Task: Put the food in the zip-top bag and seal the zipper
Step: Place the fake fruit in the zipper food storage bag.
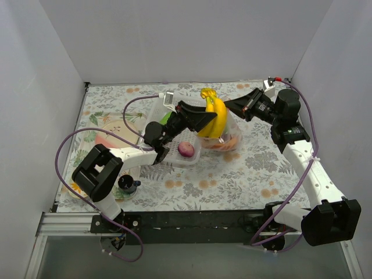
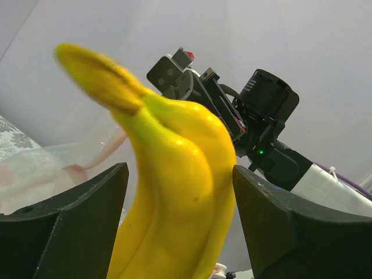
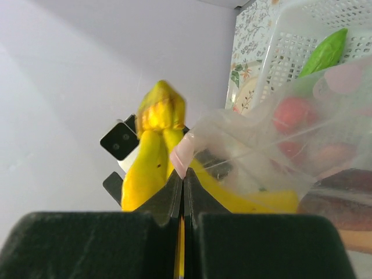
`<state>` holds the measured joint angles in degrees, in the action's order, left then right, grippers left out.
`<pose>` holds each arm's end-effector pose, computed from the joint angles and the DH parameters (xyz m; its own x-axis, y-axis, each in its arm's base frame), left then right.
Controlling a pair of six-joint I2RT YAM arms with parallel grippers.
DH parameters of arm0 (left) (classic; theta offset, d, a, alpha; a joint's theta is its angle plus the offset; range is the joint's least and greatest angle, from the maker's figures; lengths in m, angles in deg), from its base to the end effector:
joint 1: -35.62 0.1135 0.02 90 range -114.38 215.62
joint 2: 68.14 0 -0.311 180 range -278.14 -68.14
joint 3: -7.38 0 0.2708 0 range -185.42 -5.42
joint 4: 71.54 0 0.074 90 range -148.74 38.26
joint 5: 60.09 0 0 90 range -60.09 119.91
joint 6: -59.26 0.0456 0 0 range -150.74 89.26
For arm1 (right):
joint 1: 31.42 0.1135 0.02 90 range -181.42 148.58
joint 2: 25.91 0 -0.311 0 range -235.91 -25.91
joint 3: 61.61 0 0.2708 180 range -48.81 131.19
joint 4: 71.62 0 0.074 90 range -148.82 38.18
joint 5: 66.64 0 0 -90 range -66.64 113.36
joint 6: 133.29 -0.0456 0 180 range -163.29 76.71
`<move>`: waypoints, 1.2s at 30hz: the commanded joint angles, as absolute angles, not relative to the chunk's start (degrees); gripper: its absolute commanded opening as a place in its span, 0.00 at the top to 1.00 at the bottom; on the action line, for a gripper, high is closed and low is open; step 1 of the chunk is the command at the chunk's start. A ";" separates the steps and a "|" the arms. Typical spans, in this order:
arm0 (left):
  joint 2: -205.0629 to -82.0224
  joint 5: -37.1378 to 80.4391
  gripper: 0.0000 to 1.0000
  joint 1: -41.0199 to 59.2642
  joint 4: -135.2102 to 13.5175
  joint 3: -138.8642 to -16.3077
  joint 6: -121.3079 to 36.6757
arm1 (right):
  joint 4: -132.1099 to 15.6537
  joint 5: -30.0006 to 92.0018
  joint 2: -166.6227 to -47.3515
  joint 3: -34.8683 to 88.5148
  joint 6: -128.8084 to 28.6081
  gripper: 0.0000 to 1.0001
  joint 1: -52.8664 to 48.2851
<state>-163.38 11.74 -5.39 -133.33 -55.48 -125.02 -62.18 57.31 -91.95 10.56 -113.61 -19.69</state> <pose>0.2769 -0.2596 0.3358 -0.8538 -0.5132 -0.0877 0.3077 -0.3615 -0.8801 0.2637 0.0808 0.4202 -0.6918 0.6541 -0.3058 -0.1874 0.2464 0.9509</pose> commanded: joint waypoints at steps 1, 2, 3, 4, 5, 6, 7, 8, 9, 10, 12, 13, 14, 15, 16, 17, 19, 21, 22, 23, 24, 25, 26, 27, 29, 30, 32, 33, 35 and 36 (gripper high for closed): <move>-159.72 10.84 0.26 -5.60 -134.43 -55.77 -119.96 | -69.81 60.27 -89.19 12.71 -115.79 0.99 -20.08; -159.63 11.19 0.25 -5.60 -132.94 -56.21 -119.51 | -69.98 60.36 -89.36 12.71 -115.97 0.99 -20.25; -159.46 11.37 0.25 -5.60 -129.18 -56.74 -118.81 | -70.16 60.80 -89.45 12.71 -116.23 0.99 -20.26; -159.19 11.89 0.25 -5.60 -126.97 -57.70 -118.19 | -70.25 60.98 -89.45 12.71 -116.23 0.99 -20.34; -158.32 12.50 0.25 -5.60 -124.68 -58.15 -116.45 | -70.25 60.98 -89.36 12.71 -116.32 0.99 -20.52; -157.88 13.38 0.26 -5.60 -120.40 -58.50 -115.47 | -70.25 60.98 -89.28 12.71 -116.32 0.99 -20.61; -157.44 13.74 0.27 -5.60 -118.44 -59.20 -114.68 | -70.25 60.98 -89.28 12.71 -116.24 0.99 -20.78; -156.74 14.35 0.28 -5.60 -116.68 -59.47 -112.76 | -70.16 60.98 -89.28 12.80 -116.23 0.99 -20.87; -156.30 15.49 0.29 -5.60 -112.31 -59.90 -111.96 | -70.07 60.98 -89.28 12.80 -116.15 0.99 -20.87; -155.86 16.11 0.30 -5.60 -110.01 -60.43 -110.73 | -69.81 60.80 -89.28 12.89 -115.97 0.99 -20.87; -154.27 18.03 0.33 -5.69 -104.57 -61.05 -107.30 | -67.62 59.84 -89.28 13.67 -114.05 0.99 -20.78; -153.75 18.57 0.34 -5.69 -102.88 -61.14 -105.98 | -66.57 59.57 -89.36 14.03 -113.25 0.99 -20.87; -153.13 19.10 0.35 -5.86 -101.47 -61.40 -104.67 | -65.69 59.31 -89.36 14.20 -112.55 0.99 -20.87; -152.26 19.80 0.40 -5.95 -98.15 -61.40 -101.26 | -64.81 58.70 -89.45 14.38 -112.02 0.99 -20.87; -151.90 21.37 0.41 -6.12 -96.73 -61.58 -99.75 | -64.71 58.69 -89.54 14.30 -111.84 0.99 -20.87; -151.72 21.73 0.42 -6.21 -95.67 -61.58 -97.82 | -64.89 58.69 -89.54 14.12 -111.84 0.99 -20.87; -151.28 23.04 0.44 -7.09 -93.03 -61.58 -91.67 | -64.98 58.60 -89.89 14.12 -111.93 0.99 -20.87; -151.19 22.71 0.43 -8.40 -90.92 -61.93 -88.15 | -64.80 58.25 -90.24 14.38 -111.75 0.99 -20.87; -151.11 22.70 0.40 -8.76 -90.56 -61.93 -85.17 | -64.19 58.17 -90.59 14.90 -111.58 0.99 -20.87; -151.19 22.79 0.37 -9.11 -90.12 -62.10 -84.53 | -64.01 58.08 -90.77 15.26 -111.05 0.99 -20.87; -151.37 22.62 0.35 -9.20 -88.38 -63.06 -84.18 | -63.66 58.16 -91.03 15.44 -110.96 0.99 -20.87; -151.98 22.36 0.28 -9.12 -87.49 -63.60 -83.30 | -63.83 58.25 -91.21 15.61 -110.96 0.99 -20.87; -152.16 22.01 0.25 -9.20 -85.83 -64.30 -82.95 | -63.83 58.25 -91.30 15.61 -110.79 0.99 -20.96; -152.16 22.18 0.21 -9.20 -85.20 -64.74 -82.94 | -63.75 58.34 -91.30 15.61 -110.79 0.99 -20.78; -151.55 21.13 0.14 -9.29 -84.15 -65.80 -82.86 | -63.22 58.25 -91.03 15.79 -110.35 0.99 -20.87; -151.11 21.38 0.13 -9.29 -83.45 -65.97 -83.20 | -62.78 57.82 -90.95 15.88 -109.82 0.99 -20.87; -150.32 22.70 0.09 -9.29 -81.52 -67.72 -84.52 | -62.52 57.55 -90.77 15.79 -109.56 0.99 -20.87; -150.05 23.84 0.09 -9.29 -78.20 -68.78 -84.96 | -62.17 57.46 -90.68 15.88 -109.03 0.99 -20.87; -148.48 25.94 0.09 -9.29 -75.45 -69.92 -87.06 | -60.68 56.76 -90.51 16.66 -108.15 0.99 -20.87; -147.86 27.78 0.10 -9.29 -73.18 -70.10 -87.51 | -60.23 56.58 -90.42 16.93 -107.37 0.99 -20.87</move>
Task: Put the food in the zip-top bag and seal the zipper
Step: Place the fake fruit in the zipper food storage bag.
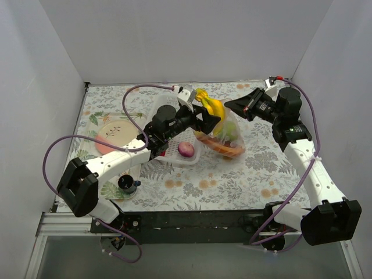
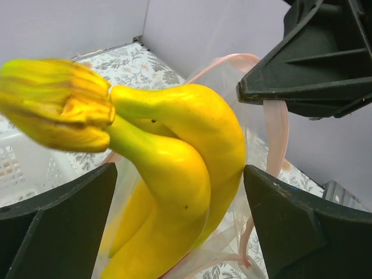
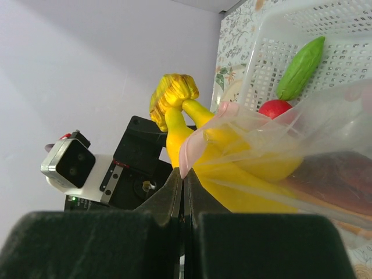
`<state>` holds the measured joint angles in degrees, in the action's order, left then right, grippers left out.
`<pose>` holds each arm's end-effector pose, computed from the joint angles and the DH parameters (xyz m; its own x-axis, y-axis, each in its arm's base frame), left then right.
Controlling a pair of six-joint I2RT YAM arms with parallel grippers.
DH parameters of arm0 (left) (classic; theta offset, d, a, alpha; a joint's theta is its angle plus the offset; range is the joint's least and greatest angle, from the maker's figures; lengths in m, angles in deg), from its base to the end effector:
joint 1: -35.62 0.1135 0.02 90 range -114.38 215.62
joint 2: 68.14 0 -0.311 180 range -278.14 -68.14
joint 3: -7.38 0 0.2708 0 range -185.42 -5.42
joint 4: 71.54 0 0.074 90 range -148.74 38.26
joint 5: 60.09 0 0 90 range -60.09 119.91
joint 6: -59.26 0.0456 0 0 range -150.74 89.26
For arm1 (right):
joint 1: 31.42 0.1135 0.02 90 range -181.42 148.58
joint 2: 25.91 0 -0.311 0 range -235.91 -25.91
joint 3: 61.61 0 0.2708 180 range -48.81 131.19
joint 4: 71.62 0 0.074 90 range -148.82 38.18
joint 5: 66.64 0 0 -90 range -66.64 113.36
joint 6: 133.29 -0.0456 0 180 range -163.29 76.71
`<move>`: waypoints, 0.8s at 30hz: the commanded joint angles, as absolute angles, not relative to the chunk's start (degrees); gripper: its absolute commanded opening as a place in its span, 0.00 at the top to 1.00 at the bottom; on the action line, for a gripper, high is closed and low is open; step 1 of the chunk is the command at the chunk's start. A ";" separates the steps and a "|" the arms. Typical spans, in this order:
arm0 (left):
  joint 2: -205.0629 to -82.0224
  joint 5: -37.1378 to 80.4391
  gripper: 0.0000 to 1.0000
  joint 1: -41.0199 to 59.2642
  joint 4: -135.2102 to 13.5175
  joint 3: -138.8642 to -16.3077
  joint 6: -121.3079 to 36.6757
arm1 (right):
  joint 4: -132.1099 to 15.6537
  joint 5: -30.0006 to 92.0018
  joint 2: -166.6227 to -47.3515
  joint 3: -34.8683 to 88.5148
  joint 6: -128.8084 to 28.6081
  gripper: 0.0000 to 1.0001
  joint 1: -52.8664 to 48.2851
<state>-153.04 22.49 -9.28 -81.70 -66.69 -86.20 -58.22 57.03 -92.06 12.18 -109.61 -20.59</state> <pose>0.2633 -0.2707 0.3710 -0.6566 -0.4988 -0.5657 0.4419 0.3534 -0.8245 0.2644 0.0763 0.4227 -0.6790 0.6461 -0.3486 -0.1901 0.3039 0.9335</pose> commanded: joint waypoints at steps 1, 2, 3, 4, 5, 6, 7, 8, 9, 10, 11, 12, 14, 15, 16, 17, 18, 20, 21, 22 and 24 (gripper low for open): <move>-147.33 28.24 0.11 -9.29 -72.11 -70.10 -87.86 | -59.97 56.41 -90.24 17.11 -107.10 0.99 -20.87; -146.63 28.42 0.12 -9.20 -71.23 -70.19 -88.21 | -59.88 56.23 -90.24 17.28 -106.92 0.99 -20.87; -145.67 28.85 0.16 -9.29 -69.66 -70.11 -88.83 | -59.88 56.23 -90.24 17.37 -106.92 0.99 -20.78; -145.22 29.21 0.16 -9.29 -68.77 -70.28 -89.09 | -60.05 56.40 -90.24 17.37 -107.01 0.99 -20.87; -144.87 29.21 0.17 -9.29 -67.72 -70.63 -89.18 | -60.14 56.49 -90.24 17.37 -107.09 0.99 -20.87; -143.99 31.12 0.20 -9.29 -65.79 -70.81 -89.79 | -60.40 56.49 -90.24 17.37 -107.27 0.99 -20.87; -143.55 32.53 0.22 -9.20 -64.82 -71.07 -89.97 | -60.41 56.49 -90.24 17.46 -107.36 0.99 -20.87; -143.11 33.51 0.24 -9.29 -63.94 -71.07 -90.15 | -60.41 56.49 -90.24 17.46 -107.36 0.99 -20.87; -142.67 34.47 0.26 -9.29 -62.19 -71.16 -90.67 | -60.41 56.23 -90.24 17.55 -107.36 0.99 -20.87; -141.36 35.96 0.29 -9.20 -61.47 -71.07 -91.63 | -60.49 56.23 -90.16 17.46 -107.36 0.99 -20.87; -140.83 36.67 0.30 -9.20 -60.68 -71.07 -92.17 | -60.58 56.32 -90.15 17.46 -107.44 0.99 -20.87; -140.39 37.38 0.32 -9.20 -59.11 -71.33 -92.78 | -60.67 56.32 -90.15 17.28 -107.53 0.99 -20.78; -139.77 39.48 0.37 -9.20 -54.20 -71.95 -94.10 | -60.76 56.32 -90.16 17.19 -107.45 0.99 -20.78; -139.77 40.10 0.39 -9.12 -52.87 -72.30 -94.45 | -60.50 56.41 -90.15 17.19 -107.45 0.99 -20.87; -139.85 40.80 0.41 -9.11 -51.55 -72.91 -94.81 | -60.41 56.32 -89.98 17.11 -107.45 0.99 -20.87; -140.12 41.59 0.42 -8.94 -50.58 -73.09 -95.42 | -59.97 55.88 -89.80 17.28 -107.36 0.99 -20.87; -140.21 41.69 0.43 -8.85 -49.09 -73.27 -95.68 | -59.79 55.71 -89.63 17.28 -107.18 0.99 -20.87; -140.90 41.34 0.45 -8.41 -47.24 -73.79 -95.95 | -59.18 55.44 -89.19 17.28 -106.83 0.99 -20.87; -141.26 40.99 0.45 -8.15 -46.62 -74.14 -96.30 | -59.18 55.27 -89.01 17.28 -106.74 0.99 -20.87; -141.61 40.55 0.46 -7.89 -45.92 -74.50 -96.56 | -59.18 55.18 -88.92 17.20 -106.74 0.99 -20.87; -142.57 38.71 0.47 -6.83 -44.25 -75.81 -97.26 | -59.44 55.53 -89.01 16.93 -106.74 0.99 -20.87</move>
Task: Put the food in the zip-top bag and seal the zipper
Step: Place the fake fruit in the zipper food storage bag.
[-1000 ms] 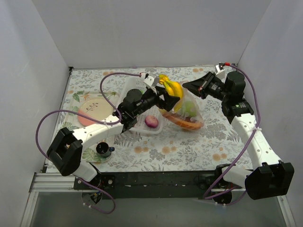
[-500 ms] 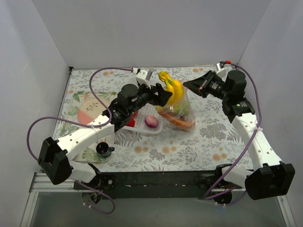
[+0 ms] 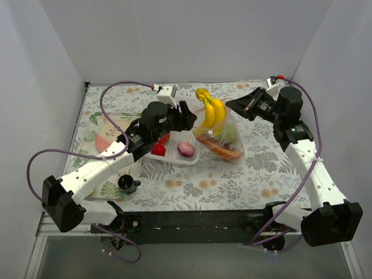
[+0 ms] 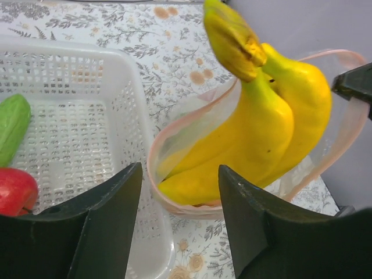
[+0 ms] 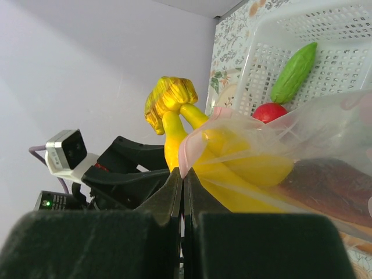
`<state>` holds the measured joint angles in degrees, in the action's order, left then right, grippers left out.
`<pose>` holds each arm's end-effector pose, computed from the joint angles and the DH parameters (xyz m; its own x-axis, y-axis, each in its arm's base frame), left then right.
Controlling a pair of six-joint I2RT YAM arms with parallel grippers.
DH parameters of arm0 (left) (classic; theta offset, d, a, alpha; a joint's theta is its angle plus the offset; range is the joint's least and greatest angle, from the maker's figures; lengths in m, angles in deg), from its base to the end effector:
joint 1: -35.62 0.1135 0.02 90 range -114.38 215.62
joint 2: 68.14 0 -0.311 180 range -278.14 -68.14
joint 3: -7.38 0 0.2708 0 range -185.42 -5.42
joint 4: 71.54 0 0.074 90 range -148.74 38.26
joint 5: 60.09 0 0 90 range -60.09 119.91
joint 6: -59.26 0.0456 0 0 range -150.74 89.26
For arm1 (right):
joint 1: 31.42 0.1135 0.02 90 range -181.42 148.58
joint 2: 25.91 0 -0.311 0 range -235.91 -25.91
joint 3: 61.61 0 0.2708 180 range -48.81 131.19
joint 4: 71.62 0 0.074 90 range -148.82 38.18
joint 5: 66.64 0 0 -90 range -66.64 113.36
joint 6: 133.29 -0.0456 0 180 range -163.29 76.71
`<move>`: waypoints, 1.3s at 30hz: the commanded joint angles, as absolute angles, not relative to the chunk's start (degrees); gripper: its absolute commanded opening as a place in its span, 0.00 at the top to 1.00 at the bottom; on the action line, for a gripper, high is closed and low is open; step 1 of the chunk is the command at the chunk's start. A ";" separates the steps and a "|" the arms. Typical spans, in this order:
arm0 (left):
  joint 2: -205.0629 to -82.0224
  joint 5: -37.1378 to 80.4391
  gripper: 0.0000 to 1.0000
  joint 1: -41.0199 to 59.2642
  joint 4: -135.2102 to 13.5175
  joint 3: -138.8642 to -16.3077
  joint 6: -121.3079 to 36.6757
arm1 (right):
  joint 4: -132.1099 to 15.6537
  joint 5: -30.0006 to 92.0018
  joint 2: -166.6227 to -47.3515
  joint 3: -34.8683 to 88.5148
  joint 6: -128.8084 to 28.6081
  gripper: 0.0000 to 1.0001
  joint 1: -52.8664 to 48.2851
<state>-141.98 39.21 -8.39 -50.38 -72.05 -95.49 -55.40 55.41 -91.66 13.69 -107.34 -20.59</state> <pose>0.2335 -0.2154 0.4066 -0.6012 -0.6602 -0.4501 0.0701 0.5176 -0.8528 0.2618 0.0747 0.4289 -0.6586 0.6500 -0.3792 -0.1936 0.3406 0.9201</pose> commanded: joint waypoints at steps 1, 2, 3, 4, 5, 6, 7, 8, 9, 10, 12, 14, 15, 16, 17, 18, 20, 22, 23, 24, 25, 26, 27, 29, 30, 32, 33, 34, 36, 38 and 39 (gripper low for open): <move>-142.84 37.48 0.47 -6.31 -43.98 -76.08 -97.70 | -59.70 55.53 -89.10 16.67 -106.74 0.99 -20.87; -143.19 36.17 0.47 -5.00 -43.45 -76.78 -98.14 | -59.96 55.96 -89.27 16.49 -106.92 0.99 -20.87; -144.24 34.59 0.47 -4.20 -43.01 -77.31 -99.28 | -60.49 56.05 -89.36 15.97 -107.01 0.99 -20.87; -144.86 31.87 0.47 -3.50 -42.49 -78.01 -99.73 | -60.58 56.14 -89.45 15.79 -107.01 0.99 -20.78; -145.56 30.54 0.47 -2.10 -41.61 -78.54 -99.99 | -60.76 56.23 -89.54 15.61 -107.01 0.99 -20.87; -146.18 30.01 0.48 -1.47 -41.08 -79.50 -100.86 | -60.84 56.40 -89.63 15.35 -107.01 0.99 -20.87; -147.14 27.82 0.50 -1.03 -40.73 -79.86 -100.96 | -61.19 56.58 -89.71 15.26 -107.09 0.99 -20.87; -147.59 27.28 0.50 -0.42 -40.55 -80.03 -101.14 | -61.20 56.67 -89.80 15.26 -107.18 0.99 -20.87; -147.85 26.93 0.50 -0.15 -40.55 -79.95 -101.22 | -61.20 56.67 -89.80 15.35 -107.18 0.99 -20.78; -148.46 25.97 0.50 -0.06 -40.72 -79.95 -101.40 | -61.11 56.58 -89.89 15.61 -107.18 0.99 -20.87; -149.25 25.26 0.50 0.03 -41.52 -80.21 -101.40 | -61.02 56.41 -89.98 15.87 -107.09 0.99 -20.87; -150.40 23.60 0.51 0.20 -41.78 -80.56 -101.49 | -60.85 56.41 -90.07 15.96 -106.92 0.99 -20.87; -150.40 23.32 0.51 0.20 -41.95 -80.65 -101.75 | -60.67 56.32 -90.24 16.05 -106.83 0.99 -20.87; -150.32 23.15 0.51 0.20 -42.13 -80.30 -102.01 | -60.50 56.23 -90.24 15.97 -106.74 0.99 -20.87; -149.62 23.23 0.48 0.20 -42.65 -79.86 -102.36 | -60.58 56.14 -90.24 15.88 -106.74 0.99 -20.78; -149.35 23.49 0.46 0.20 -42.66 -79.69 -102.54 | -60.67 56.23 -90.24 15.88 -106.74 0.99 -20.87; -148.39 23.32 0.44 0.20 -42.66 -79.16 -102.37 | -60.93 56.23 -90.24 15.61 -106.83 0.99 -20.87; -148.29 22.36 0.43 0.20 -42.75 -78.98 -102.28 | -61.11 56.23 -90.42 15.61 -107.01 0.99 -20.78; -148.47 21.83 0.44 0.20 -42.75 -78.98 -102.28 | -61.28 56.32 -90.51 15.61 -107.09 0.99 -20.78; -149.25 20.78 0.46 0.20 -42.66 -78.89 -102.11 | -61.46 56.32 -90.68 15.70 -107.09 0.99 -20.70; -149.61 20.51 0.49 0.20 -42.66 -78.81 -102.19 | -61.46 56.32 -90.68 15.79 -107.36 0.99 -20.78; -150.05 20.33 0.52 0.20 -42.92 -78.63 -102.28 | -61.55 56.32 -90.68 15.88 -107.36 0.99 -20.78; -150.75 20.16 0.58 0.20 -43.18 -78.54 -102.45 | -61.29 56.23 -90.77 16.22 -107.27 0.99 -20.70; -151.63 19.72 0.70 0.20 -43.54 -79.15 -102.54 | -60.76 55.88 -90.86 16.75 -106.83 0.99 -20.78; -152.68 19.37 0.77 0.20 -43.45 -79.85 -102.54 | -60.50 55.71 -91.03 17.02 -106.48 0.99 -20.70; -153.13 18.14 1.00 0.20 -43.10 -82.13 -102.80 | -59.18 54.40 -91.38 17.28 -104.04 0.99 -20.00; -153.13 17.44 1.00 0.11 -43.27 -84.76 -103.07 | -57.35 53.69 -91.99 17.37 -102.28 0.99 -19.56; -153.04 16.47 1.00 -0.15 -43.45 -86.00 -103.51 | -54.46 52.99 -92.44 17.63 -100.61 0.99 -19.12; -153.21 14.89 1.00 -0.85 -44.24 -89.51 -103.69 | -51.37 50.44 -93.57 17.72 -94.72 0.99 -17.45; -153.65 17.59 1.00 -1.73 -43.46 -91.19 -103.16 | -44.61 46.85 -94.46 18.42 -87.89 0.99 -16.92; -153.74 18.91 1.00 -1.64 -43.19 -91.46 -102.81 | -42.58 45.35 -94.55 18.60 -86.02 0.99 -16.92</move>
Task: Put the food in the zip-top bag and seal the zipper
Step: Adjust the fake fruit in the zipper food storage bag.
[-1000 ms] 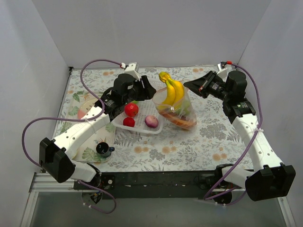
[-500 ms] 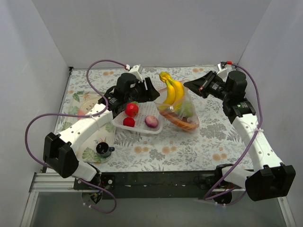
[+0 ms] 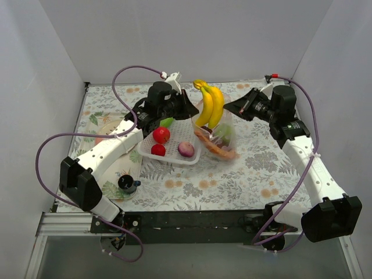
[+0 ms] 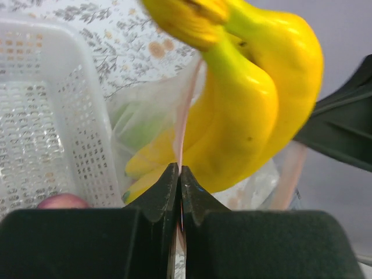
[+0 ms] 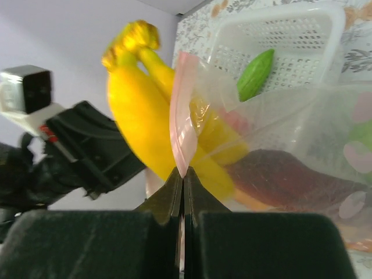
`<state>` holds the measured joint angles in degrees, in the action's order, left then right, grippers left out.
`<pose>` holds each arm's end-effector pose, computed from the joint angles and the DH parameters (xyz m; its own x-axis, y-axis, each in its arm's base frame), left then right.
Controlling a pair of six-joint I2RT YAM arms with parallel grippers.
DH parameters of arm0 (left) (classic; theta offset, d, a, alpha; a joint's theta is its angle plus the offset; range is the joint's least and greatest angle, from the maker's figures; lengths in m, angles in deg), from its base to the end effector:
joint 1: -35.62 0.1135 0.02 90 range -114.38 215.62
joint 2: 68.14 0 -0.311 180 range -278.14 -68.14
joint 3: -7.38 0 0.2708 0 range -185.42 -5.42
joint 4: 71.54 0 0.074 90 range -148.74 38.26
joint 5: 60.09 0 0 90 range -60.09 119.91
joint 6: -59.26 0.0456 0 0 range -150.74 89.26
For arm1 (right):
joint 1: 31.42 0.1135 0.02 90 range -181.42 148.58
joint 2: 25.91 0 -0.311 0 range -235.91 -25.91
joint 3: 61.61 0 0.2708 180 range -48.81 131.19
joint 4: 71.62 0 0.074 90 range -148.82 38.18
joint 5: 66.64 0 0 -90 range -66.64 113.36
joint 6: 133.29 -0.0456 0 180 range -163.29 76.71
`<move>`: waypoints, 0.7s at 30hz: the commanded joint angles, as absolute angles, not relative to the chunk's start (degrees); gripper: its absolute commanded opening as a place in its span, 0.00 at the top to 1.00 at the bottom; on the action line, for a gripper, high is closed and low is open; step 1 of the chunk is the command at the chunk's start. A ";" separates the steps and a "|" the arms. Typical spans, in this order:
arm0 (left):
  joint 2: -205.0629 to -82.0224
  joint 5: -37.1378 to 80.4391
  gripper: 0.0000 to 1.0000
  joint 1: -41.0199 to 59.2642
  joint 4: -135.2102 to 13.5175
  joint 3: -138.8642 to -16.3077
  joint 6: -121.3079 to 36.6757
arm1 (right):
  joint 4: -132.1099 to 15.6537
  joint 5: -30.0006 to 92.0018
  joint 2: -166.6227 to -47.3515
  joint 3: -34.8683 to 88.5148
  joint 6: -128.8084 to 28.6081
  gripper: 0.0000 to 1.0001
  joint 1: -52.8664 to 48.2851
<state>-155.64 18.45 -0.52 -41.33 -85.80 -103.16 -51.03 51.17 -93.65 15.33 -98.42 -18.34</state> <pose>0.3047 -0.2337 0.4017 -0.7914 -0.5789 -0.1961 -0.1010 0.4403 -0.8922 0.2695 0.0844 0.4220 -0.6397 0.5964 -0.4849 -0.2113 0.4701 0.8570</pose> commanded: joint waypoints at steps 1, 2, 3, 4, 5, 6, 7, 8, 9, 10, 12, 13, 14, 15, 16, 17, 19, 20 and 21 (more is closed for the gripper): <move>-154.00 19.10 1.00 -1.47 -42.84 -91.55 -102.37 | -40.91 43.94 -94.29 18.08 -84.43 0.99 -16.83; -154.53 16.14 1.00 -1.47 -42.66 -91.64 -102.28 | -39.94 41.66 -93.76 17.64 -83.29 0.95 -16.91; -154.45 15.07 1.00 -1.64 -43.01 -91.55 -102.63 | -38.97 40.60 -92.89 17.55 -80.84 0.92 -16.92; -154.10 15.32 1.00 -2.25 -43.62 -90.33 -103.07 | -38.09 39.46 -92.62 17.81 -79.68 0.89 -16.83; -153.31 16.37 1.00 -2.35 -45.02 -89.80 -103.16 | -37.04 38.66 -92.35 18.68 -78.72 0.83 -16.91; -153.22 16.64 1.00 -2.35 -45.38 -89.36 -102.98 | -36.68 38.57 -91.83 19.30 -76.70 0.79 -16.92; -153.30 16.64 1.00 -2.35 -45.30 -89.44 -102.55 | -36.24 38.56 -91.74 20.00 -75.64 0.76 -16.83; -153.39 16.03 1.00 -2.35 -45.30 -89.44 -102.20 | -35.45 38.22 -91.74 21.83 -74.59 0.73 -16.65; -153.22 14.63 1.00 -2.35 -45.47 -89.35 -102.10 | -34.23 37.78 -91.74 22.64 -73.70 0.71 -16.74; -153.04 14.53 1.00 -2.52 -45.82 -89.27 -102.02 | -33.69 37.25 -91.56 23.43 -71.96 0.70 -16.65; -152.34 13.66 1.00 -2.79 -47.14 -88.39 -101.32 | -34.12 36.89 -91.30 24.22 -70.89 0.66 -16.48; -152.16 13.48 1.00 -3.05 -47.58 -88.12 -100.96 | -34.39 37.24 -91.30 24.31 -70.27 0.65 -16.48; -152.07 13.22 1.00 -3.14 -48.28 -87.95 -100.79 | -34.56 37.59 -91.47 24.49 -70.09 0.65 -16.56; -152.07 12.78 1.00 -3.31 -48.46 -88.03 -100.35 | -34.48 37.68 -91.73 25.01 -70.18 0.65 -16.56; -152.33 11.90 1.00 -3.57 -48.55 -88.29 -99.21 | -34.65 37.69 -91.82 25.28 -70.01 0.66 -16.48; -152.42 11.89 1.00 -3.75 -48.46 -88.56 -98.68 | -34.65 37.60 -92.26 25.63 -70.09 0.68 -16.48; -152.60 11.63 1.00 -4.02 -48.55 -89.09 -97.19 | -34.30 37.77 -92.88 27.12 -70.09 0.71 -16.39; -152.43 11.89 1.00 -4.10 -48.72 -89.18 -96.83 | -33.95 37.95 -93.40 27.82 -69.83 0.71 -16.39; -152.42 12.07 1.00 -4.10 -48.81 -89.18 -96.48 | -33.08 37.34 -93.75 28.61 -69.48 0.71 -16.30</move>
<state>-155.38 13.84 -3.45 -45.88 -88.27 -99.75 -34.11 38.23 -92.93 24.20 -71.84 -16.70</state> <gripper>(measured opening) 0.015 0.292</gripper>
